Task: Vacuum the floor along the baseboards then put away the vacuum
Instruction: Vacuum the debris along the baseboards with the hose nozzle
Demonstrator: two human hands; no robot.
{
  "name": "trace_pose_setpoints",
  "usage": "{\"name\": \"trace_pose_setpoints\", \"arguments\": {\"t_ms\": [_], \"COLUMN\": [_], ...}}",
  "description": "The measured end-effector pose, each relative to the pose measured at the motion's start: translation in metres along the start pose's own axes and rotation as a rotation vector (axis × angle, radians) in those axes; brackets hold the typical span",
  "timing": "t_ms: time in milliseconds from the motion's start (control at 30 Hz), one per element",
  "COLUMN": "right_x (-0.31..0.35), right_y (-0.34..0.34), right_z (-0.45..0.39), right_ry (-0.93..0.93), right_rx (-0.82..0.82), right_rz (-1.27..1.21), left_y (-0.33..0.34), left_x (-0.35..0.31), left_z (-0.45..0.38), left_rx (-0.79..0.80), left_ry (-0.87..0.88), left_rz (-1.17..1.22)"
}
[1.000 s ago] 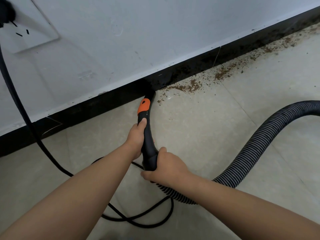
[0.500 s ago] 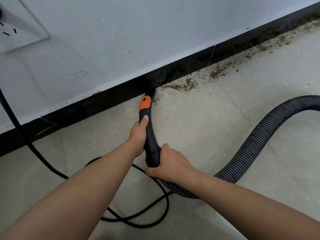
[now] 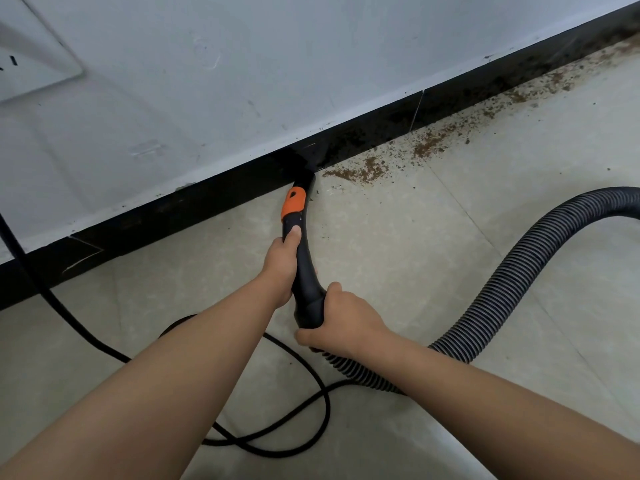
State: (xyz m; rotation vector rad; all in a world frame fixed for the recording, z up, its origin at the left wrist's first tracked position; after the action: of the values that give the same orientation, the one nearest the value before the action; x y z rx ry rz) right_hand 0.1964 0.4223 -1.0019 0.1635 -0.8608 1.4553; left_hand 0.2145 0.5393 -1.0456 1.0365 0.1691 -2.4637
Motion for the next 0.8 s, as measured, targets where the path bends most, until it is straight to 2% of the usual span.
{"name": "trace_pose_setpoints", "arguments": {"t_ms": [800], "right_x": [-0.019], "right_y": [-0.022], "right_z": [0.001], "right_ry": [0.019], "right_rx": [-0.038], "right_rz": [-0.012], "left_y": [0.035], "left_x": [-0.016], "left_z": [0.0], "left_rx": [0.043], "left_ry": [0.012], "left_rz": [-0.04]}}
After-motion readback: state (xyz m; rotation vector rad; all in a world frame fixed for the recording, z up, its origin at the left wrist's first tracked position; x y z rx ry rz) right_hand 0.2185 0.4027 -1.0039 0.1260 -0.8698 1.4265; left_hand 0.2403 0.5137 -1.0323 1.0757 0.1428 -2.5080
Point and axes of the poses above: each hand's wrist, its own z-axis away from the middle knuckle, its own y-axis out of the palm, x = y × z, the point moved 9 cm from there along -z, towards the middle knuckle, and after that the axes turned 12 degrees about x, right-handed, at the moved point
